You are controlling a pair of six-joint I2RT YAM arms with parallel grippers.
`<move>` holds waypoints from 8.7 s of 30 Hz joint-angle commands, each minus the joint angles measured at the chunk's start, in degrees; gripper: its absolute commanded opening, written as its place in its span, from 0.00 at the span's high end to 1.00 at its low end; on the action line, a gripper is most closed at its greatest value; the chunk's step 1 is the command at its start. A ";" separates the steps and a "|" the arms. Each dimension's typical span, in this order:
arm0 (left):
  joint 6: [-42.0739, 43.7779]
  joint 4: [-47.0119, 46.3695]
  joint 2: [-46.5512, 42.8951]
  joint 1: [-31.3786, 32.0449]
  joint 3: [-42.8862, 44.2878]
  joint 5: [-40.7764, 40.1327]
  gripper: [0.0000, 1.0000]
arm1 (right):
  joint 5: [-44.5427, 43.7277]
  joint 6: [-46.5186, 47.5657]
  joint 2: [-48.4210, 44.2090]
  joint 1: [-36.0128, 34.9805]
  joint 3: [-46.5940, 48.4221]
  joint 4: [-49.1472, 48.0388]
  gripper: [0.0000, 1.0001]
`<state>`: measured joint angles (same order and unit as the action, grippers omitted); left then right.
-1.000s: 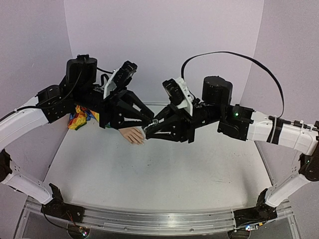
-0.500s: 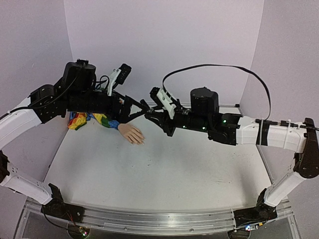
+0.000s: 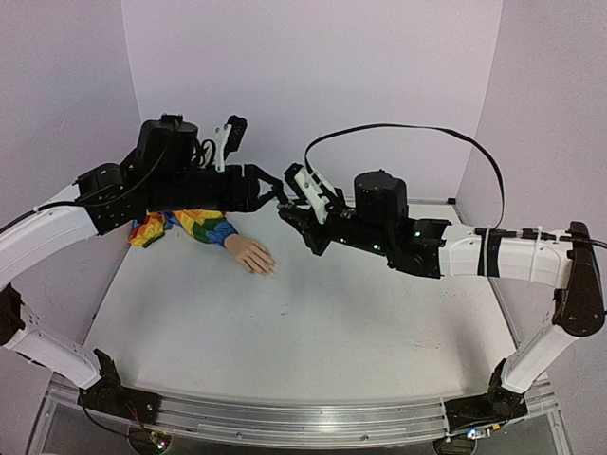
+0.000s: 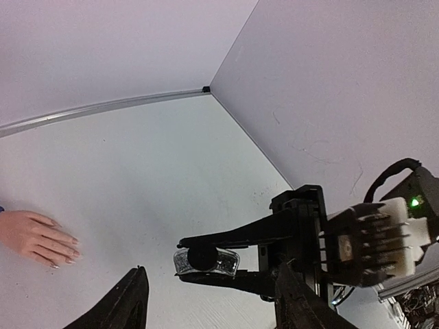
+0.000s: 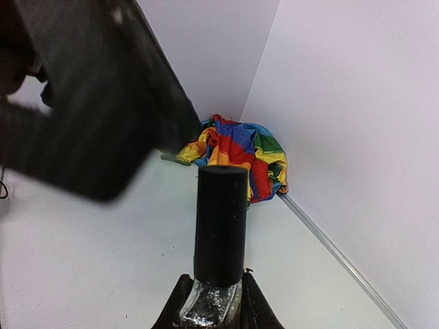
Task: Paint the nails
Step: Screw the nail polish bottle cap onto the nail polish bottle, then pass from the right arm to the left, then put down the nail polish bottle at the center of the board.
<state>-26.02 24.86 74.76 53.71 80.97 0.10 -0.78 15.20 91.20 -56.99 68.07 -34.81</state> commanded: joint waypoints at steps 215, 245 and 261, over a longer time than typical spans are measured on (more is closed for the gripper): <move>3.63 12.74 2.69 -2.09 6.75 1.49 1.00 | 14.52 -4.05 -6.10 3.84 -6.42 -1.18 0.18; -15.13 -4.77 9.81 -17.94 -33.30 -24.10 1.00 | -5.20 -3.32 -27.93 4.11 -21.49 4.43 0.02; -18.41 -3.52 10.96 -17.90 -33.80 -24.62 0.65 | -19.12 -6.75 -30.67 4.33 -18.31 10.69 0.02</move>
<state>-43.03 19.66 89.52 36.03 46.52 -23.75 -10.46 11.14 62.00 -53.04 46.48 -26.89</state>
